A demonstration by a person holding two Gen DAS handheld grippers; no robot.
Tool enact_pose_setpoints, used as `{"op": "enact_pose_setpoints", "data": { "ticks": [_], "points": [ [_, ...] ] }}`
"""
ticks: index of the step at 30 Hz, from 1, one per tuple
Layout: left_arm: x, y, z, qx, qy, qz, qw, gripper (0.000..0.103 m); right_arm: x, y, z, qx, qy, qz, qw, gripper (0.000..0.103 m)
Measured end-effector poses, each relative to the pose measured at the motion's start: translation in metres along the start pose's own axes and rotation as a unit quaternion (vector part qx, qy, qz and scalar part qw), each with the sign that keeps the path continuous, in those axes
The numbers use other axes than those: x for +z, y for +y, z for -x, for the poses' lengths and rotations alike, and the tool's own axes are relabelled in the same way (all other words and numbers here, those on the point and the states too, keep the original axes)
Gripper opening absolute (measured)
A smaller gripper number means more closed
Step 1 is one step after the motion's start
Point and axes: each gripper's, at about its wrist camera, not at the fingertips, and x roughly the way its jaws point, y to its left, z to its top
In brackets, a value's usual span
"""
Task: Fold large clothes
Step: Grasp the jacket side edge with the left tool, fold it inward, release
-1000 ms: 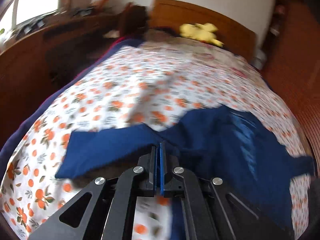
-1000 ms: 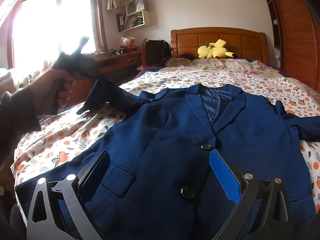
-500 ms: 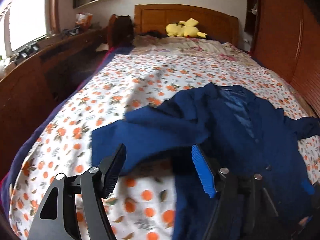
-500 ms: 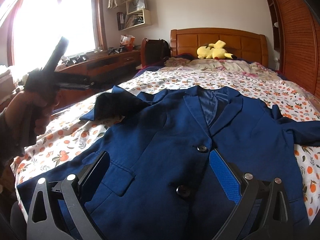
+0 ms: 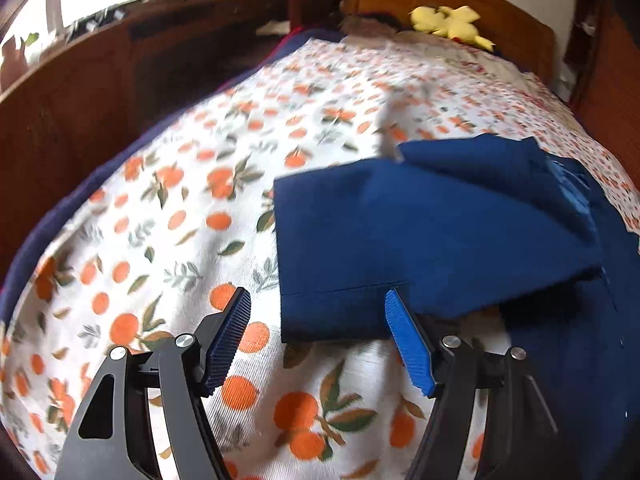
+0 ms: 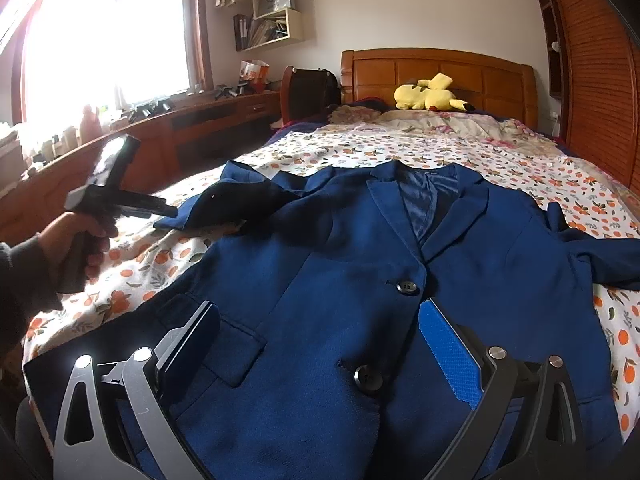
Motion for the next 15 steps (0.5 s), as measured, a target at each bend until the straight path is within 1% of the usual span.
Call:
{"op": "enact_pose_setpoints", "data": {
  "ticks": [4, 5, 6, 7, 9, 10, 12, 15],
  "points": [
    [0.000, 0.001, -0.013, -0.010, 0.007, 0.014, 0.9998, 0.071, 0.000, 0.000, 0.000, 0.000, 0.000, 0.000, 1.000, 0.096],
    [0.000, -0.001, -0.014, -0.012, 0.007, 0.013, 0.9998, 0.063, 0.000, 0.000, 0.000, 0.000, 0.000, 0.000, 1.000, 0.096],
    [0.000, -0.004, -0.014, -0.016, 0.009, 0.011, 0.9998, 0.047, -0.001, 0.000, 0.000, 0.000, 0.000, -0.001, 1.000, 0.096],
    [0.001, -0.007, -0.015, -0.016, 0.013, 0.005, 0.9998, 0.041, -0.001, 0.000, 0.000, 0.000, 0.000, -0.001, 1.000, 0.096],
    [0.003, -0.016, -0.010, -0.013, 0.008, -0.009, 0.9998, 0.008, 0.000, 0.001, 0.001, 0.000, -0.002, 0.000, 1.000, 0.096],
    [0.005, -0.022, -0.002, -0.005, -0.002, -0.019, 0.9998, 0.008, 0.000, 0.001, 0.002, -0.001, -0.003, 0.001, 1.000, 0.096],
    [0.009, -0.032, 0.014, 0.000, -0.022, -0.032, 0.9993, 0.008, 0.000, 0.003, 0.004, -0.003, -0.007, 0.004, 1.000, 0.096],
    [0.015, -0.051, 0.044, -0.015, -0.048, -0.045, 0.9977, 0.007, 0.003, 0.002, 0.011, -0.006, -0.013, 0.008, 1.000, 0.096]
  ]
}}
